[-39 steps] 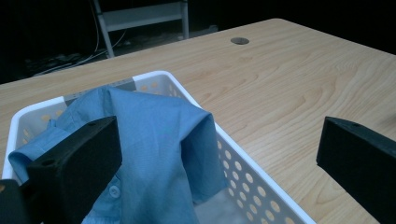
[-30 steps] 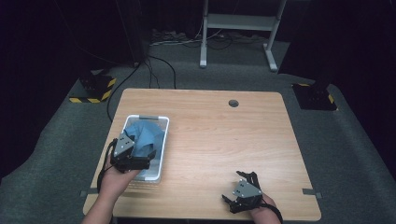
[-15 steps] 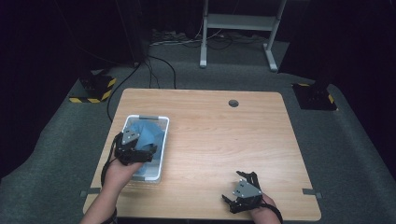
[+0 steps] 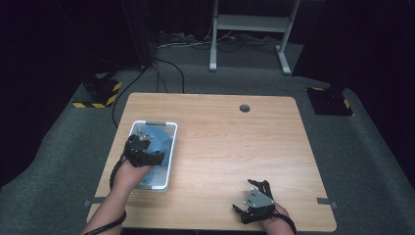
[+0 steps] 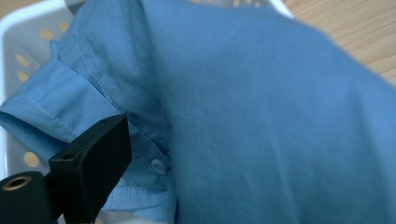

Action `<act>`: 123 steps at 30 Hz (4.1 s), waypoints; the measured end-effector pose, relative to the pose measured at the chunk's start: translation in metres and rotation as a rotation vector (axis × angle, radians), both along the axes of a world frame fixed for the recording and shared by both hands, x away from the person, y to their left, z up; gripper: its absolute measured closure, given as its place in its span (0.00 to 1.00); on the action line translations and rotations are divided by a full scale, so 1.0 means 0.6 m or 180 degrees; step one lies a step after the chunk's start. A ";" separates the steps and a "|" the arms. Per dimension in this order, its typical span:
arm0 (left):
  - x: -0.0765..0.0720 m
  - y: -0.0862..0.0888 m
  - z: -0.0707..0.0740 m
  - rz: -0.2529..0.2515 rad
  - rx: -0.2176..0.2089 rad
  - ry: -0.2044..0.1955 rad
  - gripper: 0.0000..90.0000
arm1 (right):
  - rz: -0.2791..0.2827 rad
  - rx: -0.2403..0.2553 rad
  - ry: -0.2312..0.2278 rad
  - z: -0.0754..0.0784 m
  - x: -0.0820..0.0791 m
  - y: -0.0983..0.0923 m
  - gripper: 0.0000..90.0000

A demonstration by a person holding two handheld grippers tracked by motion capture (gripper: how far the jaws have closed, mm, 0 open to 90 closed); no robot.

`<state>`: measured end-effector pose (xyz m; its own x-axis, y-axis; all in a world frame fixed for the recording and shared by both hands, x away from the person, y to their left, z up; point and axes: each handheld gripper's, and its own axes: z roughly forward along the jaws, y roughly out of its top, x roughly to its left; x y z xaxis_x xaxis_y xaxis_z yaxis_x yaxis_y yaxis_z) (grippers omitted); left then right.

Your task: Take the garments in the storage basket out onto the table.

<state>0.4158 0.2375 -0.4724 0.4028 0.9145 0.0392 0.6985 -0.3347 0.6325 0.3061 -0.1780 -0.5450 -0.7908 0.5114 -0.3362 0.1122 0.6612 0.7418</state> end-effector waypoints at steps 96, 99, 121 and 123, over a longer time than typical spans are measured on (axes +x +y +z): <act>-0.140 0.051 0.073 0.0084 -0.0908 -0.1186 0.88 | 0.0005 0.0006 0.0033 0.000 0.001 0.000 0.00; -0.142 0.050 0.078 0.0074 -0.0916 -0.1242 0.87 | 0.0005 0.0004 0.0029 0.000 0.001 0.000 0.00; -0.160 0.036 0.100 -0.0077 -0.1059 -0.1558 0.87 | 0.0006 0.0002 0.0025 0.000 0.001 0.000 0.00; -0.162 0.035 0.102 -0.0088 -0.1076 -0.1570 0.87 | 0.0006 0.0004 0.0028 0.000 0.001 0.000 0.00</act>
